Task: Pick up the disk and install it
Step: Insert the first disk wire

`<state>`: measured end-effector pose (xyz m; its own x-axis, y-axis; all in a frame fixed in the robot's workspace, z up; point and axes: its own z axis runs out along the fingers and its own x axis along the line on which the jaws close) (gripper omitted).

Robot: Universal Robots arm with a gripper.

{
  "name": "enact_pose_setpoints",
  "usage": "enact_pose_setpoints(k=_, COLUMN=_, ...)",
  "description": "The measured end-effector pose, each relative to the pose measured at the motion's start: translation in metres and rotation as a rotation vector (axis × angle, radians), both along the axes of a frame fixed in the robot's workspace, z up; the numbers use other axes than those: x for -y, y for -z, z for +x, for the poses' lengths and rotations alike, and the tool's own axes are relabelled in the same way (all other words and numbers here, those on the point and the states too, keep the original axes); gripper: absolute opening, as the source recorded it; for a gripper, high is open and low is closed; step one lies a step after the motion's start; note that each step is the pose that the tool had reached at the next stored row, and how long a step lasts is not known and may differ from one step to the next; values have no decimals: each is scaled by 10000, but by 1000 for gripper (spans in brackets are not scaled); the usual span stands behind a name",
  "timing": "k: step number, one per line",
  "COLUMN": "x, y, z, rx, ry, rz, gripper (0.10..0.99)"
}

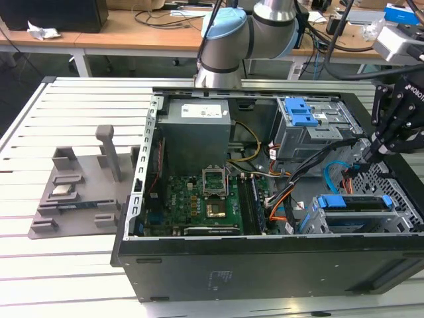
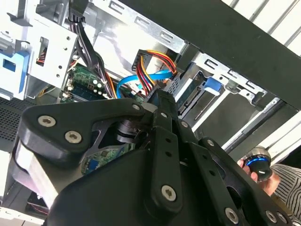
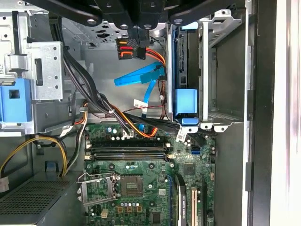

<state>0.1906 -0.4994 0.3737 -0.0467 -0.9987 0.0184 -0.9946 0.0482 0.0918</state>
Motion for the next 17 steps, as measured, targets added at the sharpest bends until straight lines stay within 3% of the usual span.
enact_pose_setpoints(k=5, x=-1, y=0, z=0, rx=0, ry=0, rz=1, gripper=114)
enact_pose_setpoints(k=6, x=-2, y=0, z=0, rx=0, ry=0, rz=0, gripper=235)
enact_pose_setpoints(k=7, x=-2, y=0, z=0, rx=0, ry=0, rz=0, gripper=302)
enact_pose_setpoints(k=15, x=-24, y=41, z=-1, rx=0, ry=0, rz=-2, gripper=302)
enact_pose_setpoints(k=17, x=-27, y=86, z=-1, rx=0, ry=0, rz=-7, gripper=302)
